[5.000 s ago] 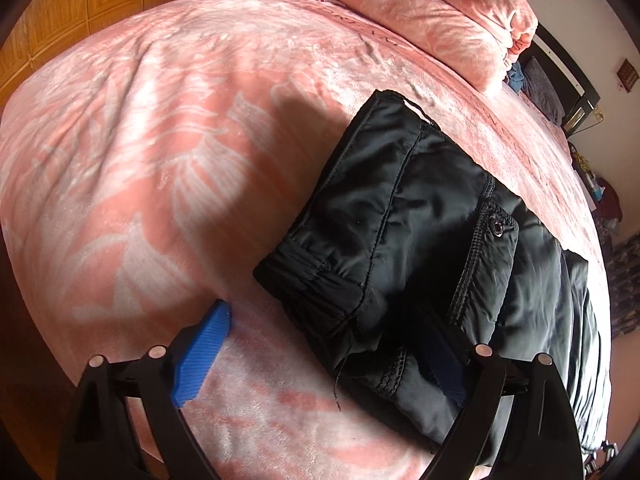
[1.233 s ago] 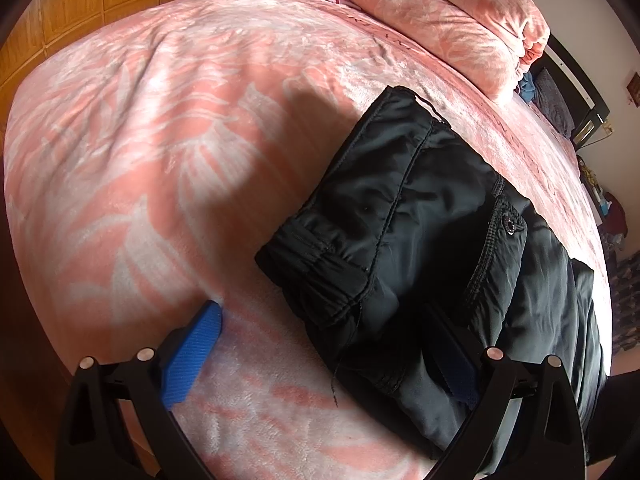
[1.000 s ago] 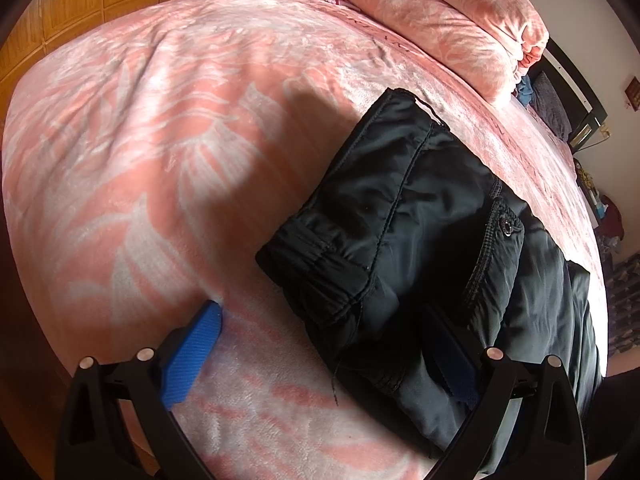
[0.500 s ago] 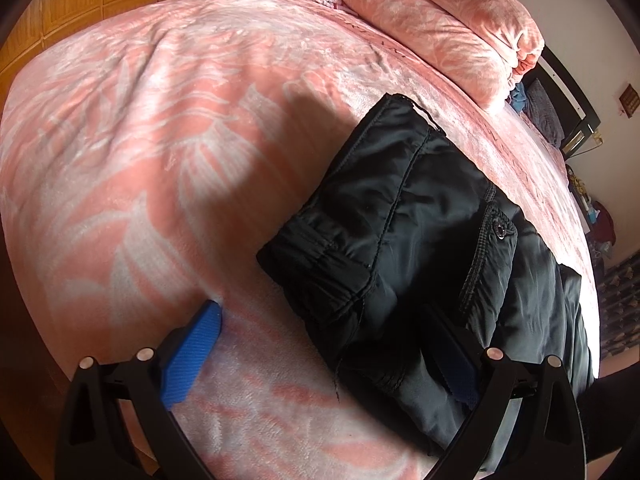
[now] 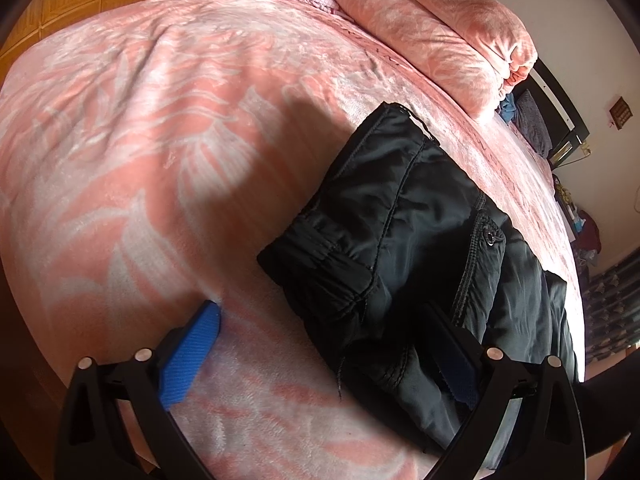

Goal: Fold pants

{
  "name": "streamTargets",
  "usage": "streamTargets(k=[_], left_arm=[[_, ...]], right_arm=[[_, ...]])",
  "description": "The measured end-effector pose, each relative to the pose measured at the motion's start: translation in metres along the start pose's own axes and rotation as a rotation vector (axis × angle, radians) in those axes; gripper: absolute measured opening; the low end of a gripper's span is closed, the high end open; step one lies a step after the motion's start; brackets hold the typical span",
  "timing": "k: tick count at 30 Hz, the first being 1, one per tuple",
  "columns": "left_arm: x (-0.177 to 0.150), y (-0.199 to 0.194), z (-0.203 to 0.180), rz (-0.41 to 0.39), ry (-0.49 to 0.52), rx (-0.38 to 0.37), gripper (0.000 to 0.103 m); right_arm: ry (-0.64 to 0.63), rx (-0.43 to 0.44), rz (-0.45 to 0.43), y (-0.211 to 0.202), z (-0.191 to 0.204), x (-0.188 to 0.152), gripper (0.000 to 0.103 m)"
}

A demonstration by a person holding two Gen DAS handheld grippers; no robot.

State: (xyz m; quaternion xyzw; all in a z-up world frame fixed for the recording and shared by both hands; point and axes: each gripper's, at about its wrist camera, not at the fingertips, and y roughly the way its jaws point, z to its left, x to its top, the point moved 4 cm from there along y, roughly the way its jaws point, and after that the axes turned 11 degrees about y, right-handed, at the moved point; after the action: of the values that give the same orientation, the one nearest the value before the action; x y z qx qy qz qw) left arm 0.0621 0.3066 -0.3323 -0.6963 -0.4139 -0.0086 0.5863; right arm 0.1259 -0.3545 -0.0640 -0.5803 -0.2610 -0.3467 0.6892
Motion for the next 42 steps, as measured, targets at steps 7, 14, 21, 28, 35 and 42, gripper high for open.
streamTargets(k=[7, 14, 21, 28, 35, 42], left_arm=[[0.0, -0.001, 0.001, -0.008, -0.008, -0.02, 0.099], [-0.001, -0.003, 0.003, -0.016, -0.019, -0.038, 0.099], [0.0, -0.003, 0.004, -0.019, -0.024, -0.046, 0.099], [0.0, -0.002, 0.005, -0.024, -0.031, -0.053, 0.099], [-0.001, -0.002, 0.006, -0.022, -0.029, -0.053, 0.099], [0.0, -0.001, 0.006, -0.024, -0.033, -0.059, 0.099]], right_arm=[[-0.039, 0.004, 0.018, 0.007, 0.026, -0.005, 0.013], [-0.081, 0.025, 0.045, 0.016, 0.055, -0.018, 0.013], [-0.118, 0.06, 0.085, 0.031, 0.086, -0.034, 0.013], [-0.156, 0.085, 0.117, 0.044, 0.108, -0.045, 0.013], [-0.19, 0.09, 0.136, 0.053, 0.12, -0.053, 0.013], [-0.245, 0.075, 0.162, 0.062, 0.134, -0.067, 0.013]])
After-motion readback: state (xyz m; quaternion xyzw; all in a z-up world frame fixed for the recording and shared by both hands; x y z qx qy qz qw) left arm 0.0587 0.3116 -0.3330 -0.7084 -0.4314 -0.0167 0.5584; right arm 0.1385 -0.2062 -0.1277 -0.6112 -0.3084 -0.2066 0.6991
